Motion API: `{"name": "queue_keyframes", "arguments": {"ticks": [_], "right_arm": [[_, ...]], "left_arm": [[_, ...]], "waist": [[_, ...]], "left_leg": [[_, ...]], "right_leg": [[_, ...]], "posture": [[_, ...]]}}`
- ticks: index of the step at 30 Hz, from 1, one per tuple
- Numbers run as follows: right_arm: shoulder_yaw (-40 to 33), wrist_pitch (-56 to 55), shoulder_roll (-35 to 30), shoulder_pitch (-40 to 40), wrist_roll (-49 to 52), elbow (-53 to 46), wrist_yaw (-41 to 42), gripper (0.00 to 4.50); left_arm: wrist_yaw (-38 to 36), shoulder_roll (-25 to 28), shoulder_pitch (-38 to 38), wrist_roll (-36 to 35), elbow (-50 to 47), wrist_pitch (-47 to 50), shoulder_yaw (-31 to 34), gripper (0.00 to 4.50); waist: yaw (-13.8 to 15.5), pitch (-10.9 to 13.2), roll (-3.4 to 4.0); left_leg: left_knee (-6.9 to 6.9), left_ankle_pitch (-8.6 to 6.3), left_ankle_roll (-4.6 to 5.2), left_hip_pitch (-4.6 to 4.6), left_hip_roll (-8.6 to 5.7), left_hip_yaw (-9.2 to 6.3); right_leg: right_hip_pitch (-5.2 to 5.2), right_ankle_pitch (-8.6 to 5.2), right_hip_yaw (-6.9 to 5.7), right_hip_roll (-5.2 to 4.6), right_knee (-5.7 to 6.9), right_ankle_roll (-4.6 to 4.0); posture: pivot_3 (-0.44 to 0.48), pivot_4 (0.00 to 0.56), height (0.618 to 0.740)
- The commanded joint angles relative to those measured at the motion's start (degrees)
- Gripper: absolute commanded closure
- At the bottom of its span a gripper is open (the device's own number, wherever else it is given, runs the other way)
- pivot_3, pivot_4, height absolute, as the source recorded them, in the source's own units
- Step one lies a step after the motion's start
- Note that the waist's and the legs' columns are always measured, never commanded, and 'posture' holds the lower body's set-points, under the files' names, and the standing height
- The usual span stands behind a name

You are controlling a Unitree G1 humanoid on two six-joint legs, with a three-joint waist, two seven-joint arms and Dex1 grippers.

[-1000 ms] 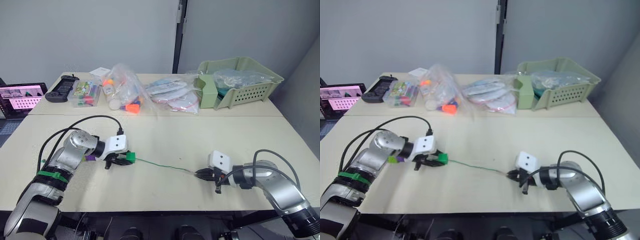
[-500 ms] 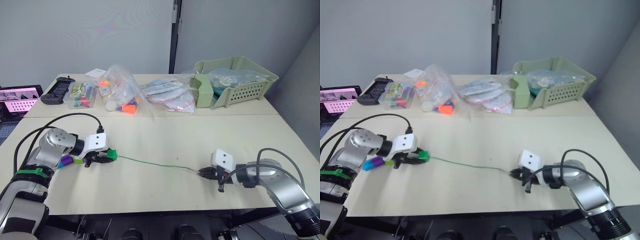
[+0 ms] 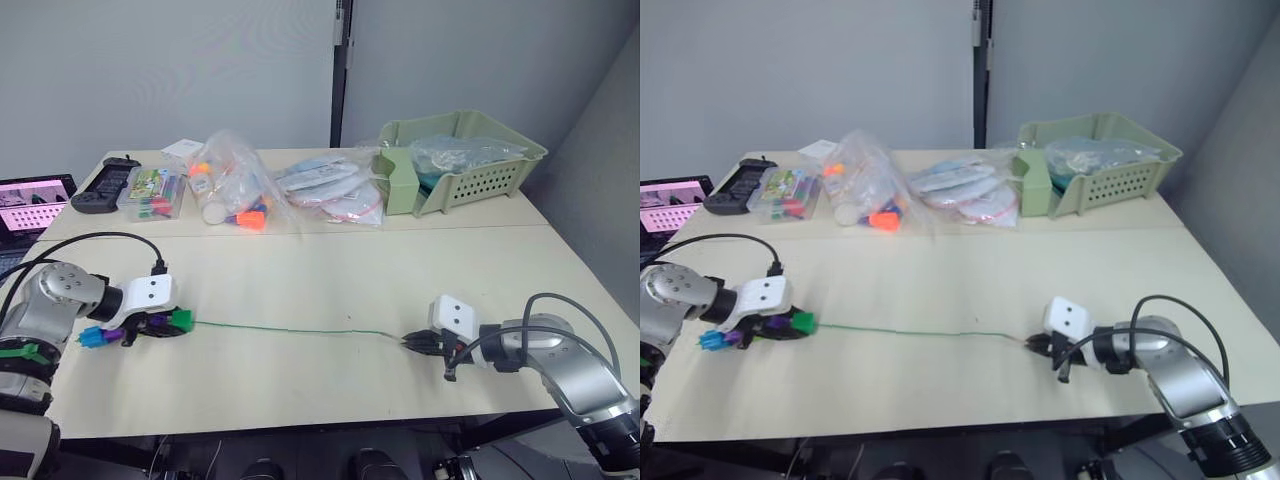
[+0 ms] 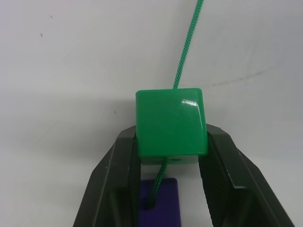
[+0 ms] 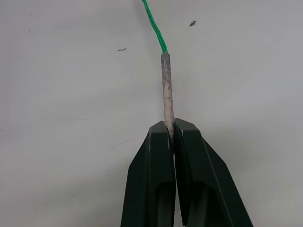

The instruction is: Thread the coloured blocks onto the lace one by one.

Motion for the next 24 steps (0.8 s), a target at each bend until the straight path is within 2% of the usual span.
{"name": "queue_keyframes", "arguments": {"ticks": [1,3,10,13,16,20,24], "right_arm": [[-1.01,-1.16,-0.38,-0.92,0.41,-0.55,0.90,4.50],[-0.70,-0.14,0.11,-1.25,1.27,-1.71,1.40,4.50],[0.34,2.15,0.77,-1.85,1.13,-4.15,1.41,4.50],[0.47,3.46,1.11,-1.96,1.26,-5.68,1.07,4.50],[0.92,4.82,1.65,-1.60,1.47,-7.58,0.79,4.50],[2.32,5.41,2.62,-2.97,0.91,-6.88,0.92,4.50],[3.74,5.60,3.90,-4.58,0.35,-6.16,0.64,4.50]], "left_arm": [[-2.32,0.57,3.57,1.10,-0.81,3.16,-0.54,3.31],[-2.46,0.10,4.19,-0.21,-3.39,4.47,0.81,2.28],[-2.19,0.52,2.06,2.00,-5.50,5.92,1.52,0.02],[-3.62,1.63,-0.96,3.39,-5.78,6.01,1.00,0.02],[-9.32,4.20,-5.32,3.66,-10.70,9.56,-0.65,0.02],[-10.65,8.70,-8.55,2.92,-17.87,14.41,-7.00,0.02],[-10.65,10.01,-13.21,1.63,-24.49,23.96,-12.59,0.02]], "waist": [[0.11,0.00,0.00],[0.14,0.00,0.01],[0.87,0.00,0.00],[1.20,0.00,0.00],[1.57,0.09,-0.19],[1.69,0.08,-0.29],[1.81,0.09,-0.30]], "left_leg": [[0.00,0.00,0.00,0.00,0.00,0.03],[0.00,0.00,0.00,-0.01,0.00,0.08],[0.02,-0.01,0.00,-0.07,-0.09,0.11],[0.03,-0.01,0.00,-0.16,-0.10,0.11],[0.13,0.00,0.00,-0.46,-0.11,0.05],[0.24,0.00,0.00,-1.06,-0.16,-0.02],[0.31,0.01,0.00,-1.28,-0.21,-0.14]], "right_leg": [[0.00,0.00,0.00,-0.01,0.00,0.00],[0.00,0.00,0.02,-0.03,-0.02,0.00],[0.00,0.00,0.05,-0.12,-0.07,0.00],[-0.06,0.00,0.04,-0.11,-0.08,0.01],[-0.30,0.00,-0.01,-0.08,-0.04,0.00],[-0.88,0.02,-0.01,-0.12,0.04,-0.02],[-0.95,0.02,-0.05,-0.13,0.01,-0.01]], "posture": [[0.000,0.150,0.740],[0.000,0.150,0.740],[0.000,0.150,0.740],[0.000,0.150,0.740],[0.000,0.150,0.740],[0.000,0.150,0.740],[0.000,0.150,0.740]]}}
